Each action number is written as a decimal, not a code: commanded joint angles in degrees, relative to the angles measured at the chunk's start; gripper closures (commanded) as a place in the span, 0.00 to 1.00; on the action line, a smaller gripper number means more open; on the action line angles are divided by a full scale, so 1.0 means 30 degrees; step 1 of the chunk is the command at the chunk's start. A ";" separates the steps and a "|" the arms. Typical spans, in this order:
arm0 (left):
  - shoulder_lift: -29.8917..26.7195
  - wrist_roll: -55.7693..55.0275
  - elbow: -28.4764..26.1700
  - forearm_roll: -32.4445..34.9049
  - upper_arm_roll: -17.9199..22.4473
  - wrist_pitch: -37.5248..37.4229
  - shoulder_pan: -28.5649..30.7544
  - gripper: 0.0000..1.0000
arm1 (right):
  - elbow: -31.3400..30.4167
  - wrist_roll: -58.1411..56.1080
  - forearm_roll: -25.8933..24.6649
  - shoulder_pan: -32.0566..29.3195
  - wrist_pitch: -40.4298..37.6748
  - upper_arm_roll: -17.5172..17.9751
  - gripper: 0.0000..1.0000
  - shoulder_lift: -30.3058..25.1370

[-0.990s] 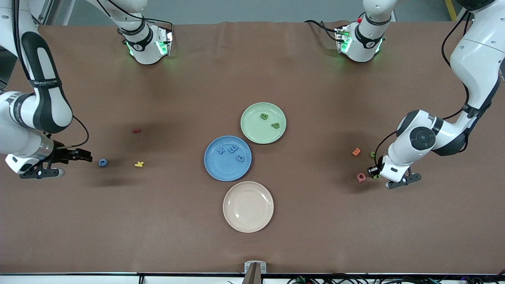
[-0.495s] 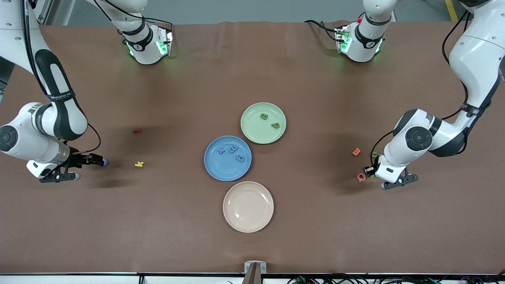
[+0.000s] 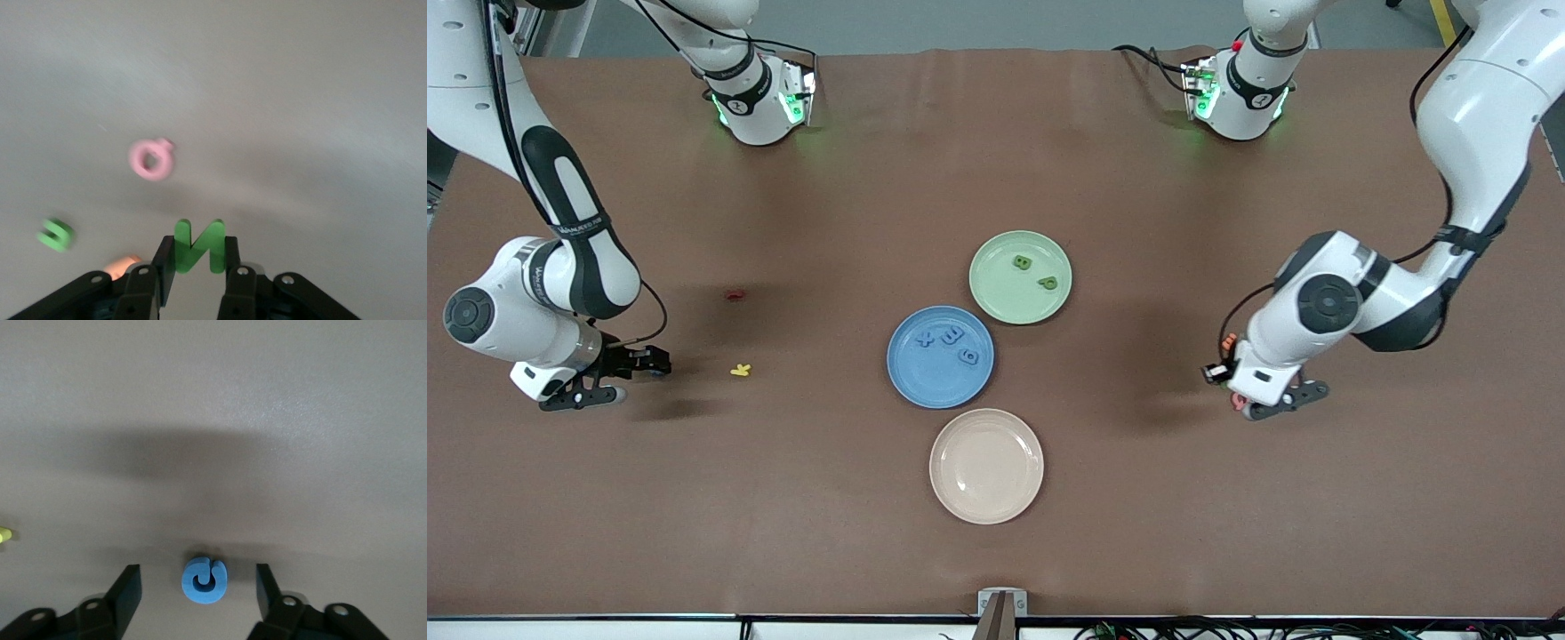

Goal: Sort letters by color into matching plates
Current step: 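Carry the N to the green plate while the right gripper grasps the blue c, then release the N and return the left gripper while the right gripper lifts c, then carry the blue c to the blue plate and open the right gripper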

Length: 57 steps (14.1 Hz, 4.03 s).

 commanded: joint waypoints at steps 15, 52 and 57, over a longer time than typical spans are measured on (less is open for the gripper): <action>0.0017 -1.5926 -0.0185 -0.0277 -0.0155 0.0317 -1.0097 1.00 | -0.0548 -0.0040 -0.0339 -0.0600 0.0267 0.0255 0.48 0.0111; -0.1828 -0.0412 -0.4987 0.2418 -0.1561 0.0702 0.6505 0.02 | 0.7211 2.1573 0.1475 1.2753 -0.8089 0.0402 0.81 0.0601; -0.1799 0.4036 -0.6363 0.2447 -0.1590 0.1985 0.8496 0.03 | 0.8327 2.4393 0.1331 1.4428 -0.4630 0.0402 0.81 0.3271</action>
